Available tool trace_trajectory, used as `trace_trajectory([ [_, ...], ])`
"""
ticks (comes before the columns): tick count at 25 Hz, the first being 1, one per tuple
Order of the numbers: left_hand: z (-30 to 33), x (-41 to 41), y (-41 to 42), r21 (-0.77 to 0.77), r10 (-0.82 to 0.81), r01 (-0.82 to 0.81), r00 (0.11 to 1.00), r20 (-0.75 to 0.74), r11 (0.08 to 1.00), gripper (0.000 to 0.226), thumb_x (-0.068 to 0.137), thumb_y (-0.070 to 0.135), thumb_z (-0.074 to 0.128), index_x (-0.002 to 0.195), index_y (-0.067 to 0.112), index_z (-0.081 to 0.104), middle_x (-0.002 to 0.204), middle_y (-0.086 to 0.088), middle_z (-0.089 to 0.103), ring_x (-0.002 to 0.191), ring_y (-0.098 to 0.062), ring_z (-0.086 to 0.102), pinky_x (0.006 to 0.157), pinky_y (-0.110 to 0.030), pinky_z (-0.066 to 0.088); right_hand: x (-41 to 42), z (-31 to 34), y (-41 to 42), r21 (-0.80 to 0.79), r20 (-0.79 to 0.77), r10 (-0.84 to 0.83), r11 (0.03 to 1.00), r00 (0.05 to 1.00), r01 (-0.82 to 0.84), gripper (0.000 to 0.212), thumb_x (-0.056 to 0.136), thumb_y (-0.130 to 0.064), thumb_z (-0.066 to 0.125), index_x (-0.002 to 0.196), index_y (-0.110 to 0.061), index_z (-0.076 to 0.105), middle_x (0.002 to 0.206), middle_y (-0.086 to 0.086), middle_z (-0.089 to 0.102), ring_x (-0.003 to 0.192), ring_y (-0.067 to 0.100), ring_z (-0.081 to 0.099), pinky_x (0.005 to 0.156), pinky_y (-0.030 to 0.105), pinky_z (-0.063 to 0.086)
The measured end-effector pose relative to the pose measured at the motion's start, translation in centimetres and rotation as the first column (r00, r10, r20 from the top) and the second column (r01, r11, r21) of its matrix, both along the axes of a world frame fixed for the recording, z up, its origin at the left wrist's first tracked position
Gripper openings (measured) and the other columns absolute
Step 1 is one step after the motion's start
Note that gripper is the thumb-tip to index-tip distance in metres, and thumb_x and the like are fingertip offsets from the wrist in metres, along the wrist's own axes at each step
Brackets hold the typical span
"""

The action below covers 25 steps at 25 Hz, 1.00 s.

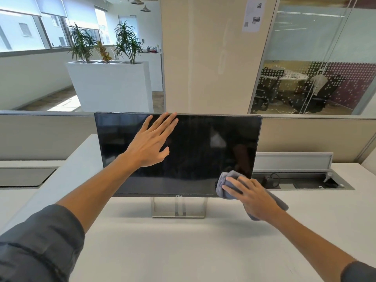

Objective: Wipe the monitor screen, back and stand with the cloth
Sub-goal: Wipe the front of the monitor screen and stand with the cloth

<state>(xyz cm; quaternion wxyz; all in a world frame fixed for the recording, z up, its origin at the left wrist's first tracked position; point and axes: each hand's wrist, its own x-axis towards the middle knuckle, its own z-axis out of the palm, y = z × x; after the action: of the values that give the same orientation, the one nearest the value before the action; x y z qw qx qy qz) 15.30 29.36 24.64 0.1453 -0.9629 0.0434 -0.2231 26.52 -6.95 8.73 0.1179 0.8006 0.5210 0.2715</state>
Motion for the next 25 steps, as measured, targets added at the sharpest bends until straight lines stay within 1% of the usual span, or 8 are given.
trace_trajectory([
  [2,0.0,0.0,-0.1,0.0,0.004,-0.004,1.0,0.001,1.0,0.08,0.089,0.049,0.032,0.153,0.023,-0.009,0.161,0.002,-0.014,0.148,-0.019,-0.012,0.12,-0.05,0.002,-0.1,0.8,0.1,0.031,0.007,0.039,0.999,0.999,-0.039,0.08,0.072,-0.017,0.076,0.142,-0.025,0.038,0.148,0.003,0.036,0.129,0.031,0.038,0.093,0.044,0.05],
  [4,0.1,0.0,-0.1,0.003,0.007,-0.007,1.0,0.003,1.0,0.08,0.089,0.049,0.032,0.153,0.023,-0.009,0.161,0.002,-0.014,0.148,-0.019,-0.012,0.12,-0.051,0.002,0.8,4.9,0.9,0.213,0.058,-0.015,0.977,0.998,0.002,0.068,0.08,-0.008,0.058,0.144,-0.022,0.04,0.15,0.006,0.035,0.126,0.034,0.042,0.094,0.044,0.047],
  [6,0.1,0.0,-0.2,0.011,0.01,-0.01,1.0,0.003,1.0,0.08,0.089,0.049,0.032,0.153,0.023,-0.009,0.161,0.002,-0.014,0.148,-0.019,-0.012,0.119,-0.052,0.002,1.9,10.4,1.7,0.49,0.043,-0.187,0.86,0.981,0.142,0.061,0.084,-0.009,0.045,0.144,-0.018,0.041,0.15,0.011,0.034,0.123,0.037,0.043,0.095,0.045,0.04],
  [8,0.0,-0.1,-0.2,0.014,0.007,-0.008,1.0,0.011,1.0,0.08,0.089,0.049,0.033,0.153,0.022,-0.007,0.161,0.001,-0.013,0.148,-0.019,-0.011,0.119,-0.052,0.003,2.9,13.7,2.0,0.605,-0.023,-0.309,0.752,0.951,0.259,0.061,0.085,-0.011,0.041,0.146,-0.015,0.038,0.153,0.013,0.028,0.125,0.037,0.038,0.096,0.046,0.037],
  [13,0.0,-0.2,0.0,0.022,-0.002,0.001,1.0,0.019,1.0,0.081,0.088,0.048,0.036,0.154,0.022,-0.004,0.161,0.001,-0.01,0.148,-0.019,-0.009,0.119,-0.053,0.001,2.4,7.8,1.6,0.554,-0.038,-0.308,0.785,0.951,0.276,0.062,0.088,-0.011,0.055,0.147,-0.012,0.036,0.153,0.017,0.027,0.128,0.037,0.037,0.1,0.046,0.04],
  [19,-0.1,-0.8,0.4,0.04,0.016,-0.018,0.999,0.038,0.999,0.079,0.088,0.048,0.035,0.154,0.022,0.0,0.162,0.001,-0.008,0.149,-0.02,-0.006,0.117,-0.057,-0.002,-1.9,-2.5,0.1,0.358,-0.174,-0.261,0.881,0.949,0.308,0.077,0.069,-0.015,0.08,0.138,-0.013,0.045,0.145,0.019,0.043,0.118,0.04,0.05,0.086,0.046,0.052],
  [22,-0.6,-1.4,0.8,0.033,0.038,-0.04,0.998,0.056,0.999,0.079,0.088,0.049,0.036,0.154,0.021,0.003,0.162,0.0,-0.004,0.149,-0.021,-0.003,0.117,-0.057,-0.001,-3.6,-4.4,0.2,0.29,-0.277,-0.262,0.894,0.924,0.341,0.082,0.059,-0.025,0.089,0.13,-0.014,0.051,0.135,0.018,0.054,0.106,0.038,0.059,0.079,0.044,0.055],
  [25,-1.7,-2.4,1.2,0.007,0.055,-0.055,0.996,0.073,0.998,0.079,0.087,0.048,0.038,0.154,0.02,0.008,0.162,-0.002,-0.001,0.149,-0.021,-0.001,0.117,-0.057,0.0,-4.5,-4.7,0.4,0.31,-0.307,-0.271,0.878,0.912,0.365,0.074,0.057,-0.023,0.09,0.124,-0.012,0.061,0.13,0.017,0.058,0.1,0.036,0.062,0.076,0.043,0.056],
])
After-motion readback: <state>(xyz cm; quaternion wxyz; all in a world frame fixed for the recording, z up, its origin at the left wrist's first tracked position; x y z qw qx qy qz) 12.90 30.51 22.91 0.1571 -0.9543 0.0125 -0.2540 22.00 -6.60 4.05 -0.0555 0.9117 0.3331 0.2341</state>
